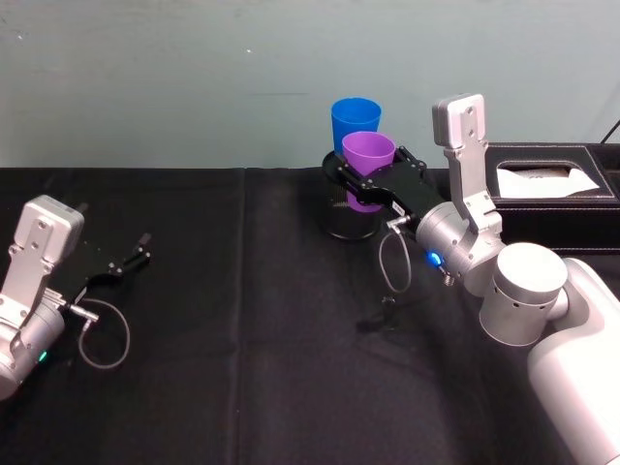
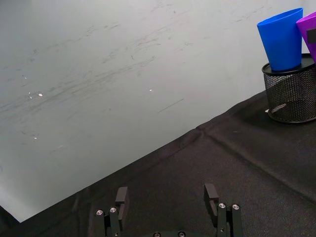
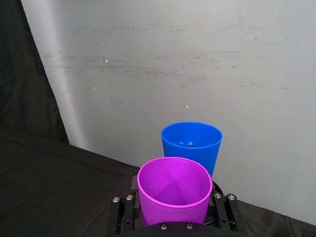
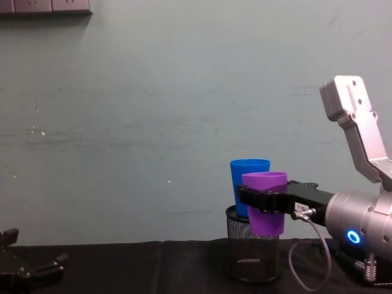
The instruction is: Pick up one cup with a gripper and tap it against the other cup.
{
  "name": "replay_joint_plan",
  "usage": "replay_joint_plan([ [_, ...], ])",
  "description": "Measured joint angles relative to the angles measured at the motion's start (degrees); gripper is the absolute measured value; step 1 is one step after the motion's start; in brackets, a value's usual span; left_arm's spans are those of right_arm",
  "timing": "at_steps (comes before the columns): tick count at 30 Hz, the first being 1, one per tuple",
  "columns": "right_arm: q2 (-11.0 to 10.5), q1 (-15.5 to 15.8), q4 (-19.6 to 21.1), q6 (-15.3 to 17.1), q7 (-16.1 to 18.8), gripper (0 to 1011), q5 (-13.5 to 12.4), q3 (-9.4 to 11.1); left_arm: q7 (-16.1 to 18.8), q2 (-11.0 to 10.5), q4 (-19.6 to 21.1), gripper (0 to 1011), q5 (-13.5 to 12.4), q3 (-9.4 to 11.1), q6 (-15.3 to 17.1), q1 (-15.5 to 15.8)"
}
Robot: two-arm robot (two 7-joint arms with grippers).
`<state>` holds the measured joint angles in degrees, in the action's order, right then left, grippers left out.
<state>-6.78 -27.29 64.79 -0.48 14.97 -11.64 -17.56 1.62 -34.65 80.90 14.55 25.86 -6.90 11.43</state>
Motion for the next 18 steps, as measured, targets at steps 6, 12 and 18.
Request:
replay_joint_plan([
  [6, 0.00, 0.00, 0.00, 0.00, 0.00, 724, 0.00, 0.00, 0.00, 0.00, 0.00, 1000, 0.00, 0.00, 0.00, 0.00],
  [12, 0.00, 0.00, 0.00, 0.00, 0.00, 724, 0.00, 0.00, 0.00, 0.00, 0.00, 1000, 0.00, 0.00, 0.00, 0.00],
  [18, 0.00, 0.00, 0.00, 0.00, 0.00, 724, 0.00, 0.00, 0.00, 0.00, 0.00, 1000, 0.00, 0.00, 0.00, 0.00],
])
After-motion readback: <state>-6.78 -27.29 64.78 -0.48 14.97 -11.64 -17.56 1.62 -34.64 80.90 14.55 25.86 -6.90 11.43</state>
